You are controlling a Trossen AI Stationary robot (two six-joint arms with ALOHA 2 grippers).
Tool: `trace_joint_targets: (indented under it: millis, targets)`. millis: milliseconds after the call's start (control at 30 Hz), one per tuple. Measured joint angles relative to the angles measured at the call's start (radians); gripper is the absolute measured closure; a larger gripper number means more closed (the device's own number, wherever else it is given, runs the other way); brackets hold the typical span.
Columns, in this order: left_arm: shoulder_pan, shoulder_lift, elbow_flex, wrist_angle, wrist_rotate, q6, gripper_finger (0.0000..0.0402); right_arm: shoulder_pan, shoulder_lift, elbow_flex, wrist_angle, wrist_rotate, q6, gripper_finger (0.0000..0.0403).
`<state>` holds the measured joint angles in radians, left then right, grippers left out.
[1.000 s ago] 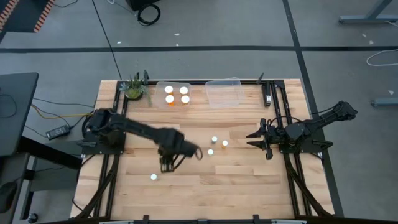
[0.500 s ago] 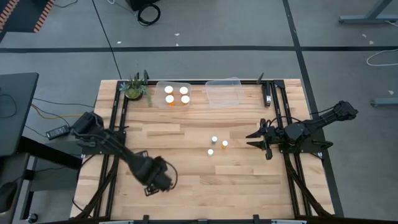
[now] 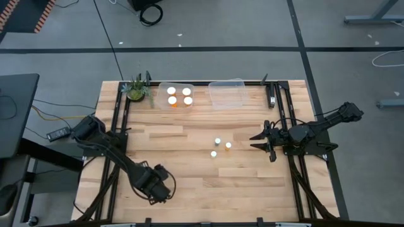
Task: Pick and place medicine bottles into bin by pill shape (circle, oval)
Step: Put the bottom small yellow pill bottle into the right bin
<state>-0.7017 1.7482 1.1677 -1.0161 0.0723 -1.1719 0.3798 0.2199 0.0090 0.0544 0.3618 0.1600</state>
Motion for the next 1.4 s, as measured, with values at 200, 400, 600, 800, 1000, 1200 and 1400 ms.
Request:
trace_joint_targets:
  millis: [200, 400, 600, 800, 1000, 1200, 1400]
  targets:
    - [0.012, 0.000, -0.066, 0.092, -0.013, -0.022, 0.0171, 0.000, 0.000, 0.000, 0.000, 0.000, 0.000, 0.0265]
    - [0.025, -0.001, -0.097, 0.158, -0.059, -0.022, 0.0169, 0.000, 0.000, 0.000, 0.000, 0.000, 0.000, 0.0265]
    - [0.045, -0.001, -0.097, 0.158, -0.065, -0.015, 0.0207, 0.000, 0.000, 0.000, 0.000, 0.000, 0.000, 0.0265]
    - [0.051, -0.001, -0.097, 0.159, -0.065, -0.010, 0.0253, 0.000, 0.000, 0.000, 0.000, 0.000, 0.000, 0.0265]
    - [0.060, -0.001, -0.097, 0.168, -0.062, 0.008, 0.0287, 0.000, 0.000, 0.000, 0.000, 0.000, 0.000, 0.0265]
    - [0.117, -0.001, -0.073, 0.181, -0.064, 0.101, 0.0284, 0.000, 0.000, 0.000, 0.000, 0.000, 0.000, 0.0265]
    - [0.234, -0.001, -0.042, 0.182, -0.065, 0.283, 0.0281, 0.000, 0.000, 0.000, 0.000, 0.000, 0.000, 0.0265]
